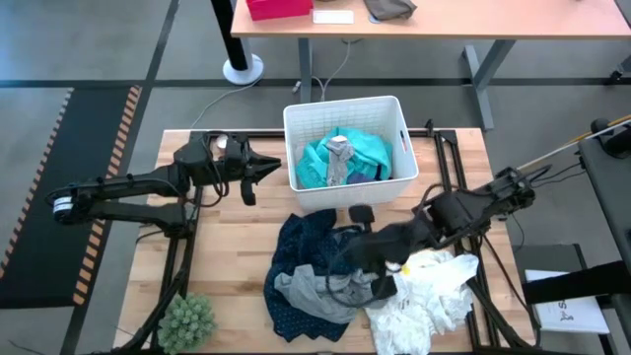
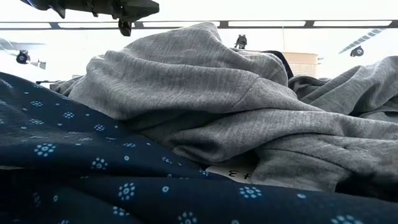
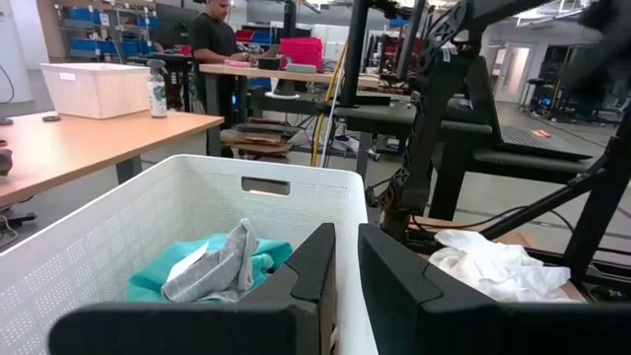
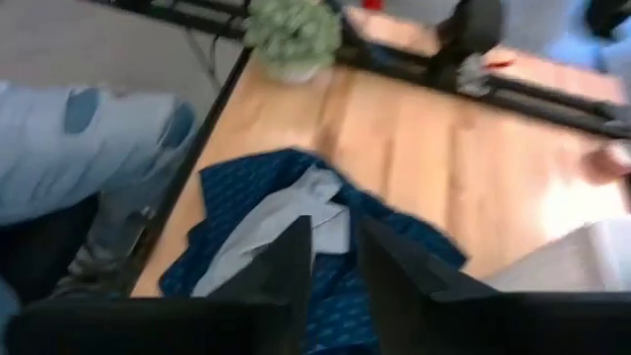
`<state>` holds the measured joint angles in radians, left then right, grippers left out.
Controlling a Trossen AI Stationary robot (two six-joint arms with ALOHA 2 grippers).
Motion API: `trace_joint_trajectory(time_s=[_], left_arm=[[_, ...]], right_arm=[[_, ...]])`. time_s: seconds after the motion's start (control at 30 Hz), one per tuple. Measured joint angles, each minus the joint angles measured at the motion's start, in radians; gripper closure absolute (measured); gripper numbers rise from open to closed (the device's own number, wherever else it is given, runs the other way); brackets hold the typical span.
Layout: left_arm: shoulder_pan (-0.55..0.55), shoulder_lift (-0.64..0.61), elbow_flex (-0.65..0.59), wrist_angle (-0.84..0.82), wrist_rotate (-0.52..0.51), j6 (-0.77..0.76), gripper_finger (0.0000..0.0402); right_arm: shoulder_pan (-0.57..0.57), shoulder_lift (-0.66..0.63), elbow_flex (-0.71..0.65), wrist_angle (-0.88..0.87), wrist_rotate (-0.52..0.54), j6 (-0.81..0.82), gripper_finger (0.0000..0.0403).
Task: Sort clothes
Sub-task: Put the gray shirt in the bin
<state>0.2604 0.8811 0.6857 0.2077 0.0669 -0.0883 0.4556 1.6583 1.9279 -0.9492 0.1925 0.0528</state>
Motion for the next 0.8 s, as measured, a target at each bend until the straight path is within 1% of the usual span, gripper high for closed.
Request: trace_joint_trajectory(time_s=[0.1,0.2,0.33,0.47,0.7,0.73,0.8], left_arm=[[0.0,0.0,0.0,0.0,0.0,0.0,0.0365],[0.0,0.0,0.0,0.0,0.0,-0.001,0.0365],[0.0,0.0,0.0,0.0,0.0,-0.003,0.0365],[0.0,0.0,0.0,0.0,0.0,-0.003,0.0365],[0.0,0.0,0.0,0.0,0.0,-0.004,0.0365],[0.0,0.0,0.0,0.0,0.0,-0.004,0.0365],[0.0,0.0,0.0,0.0,0.0,-0.004,0.0365]], right_arm=[[0.011,0.016,-0.07,0.035,-0.02,0.012,0.0292],[0.009,0.044,-0.143,0.1,-0.021,0.063,0.0248],[0.001,0.092,-0.209,0.171,-0.037,0.103,0.0201],[-0.009,0.152,-0.245,0.266,-0.07,0.135,0.017],[-0.051,0.267,-0.247,0.35,-0.07,0.193,0.0136],[-0.059,0.282,-0.244,0.352,-0.076,0.21,0.0131],[-0.075,0.311,-0.233,0.359,-0.121,0.247,0.012]])
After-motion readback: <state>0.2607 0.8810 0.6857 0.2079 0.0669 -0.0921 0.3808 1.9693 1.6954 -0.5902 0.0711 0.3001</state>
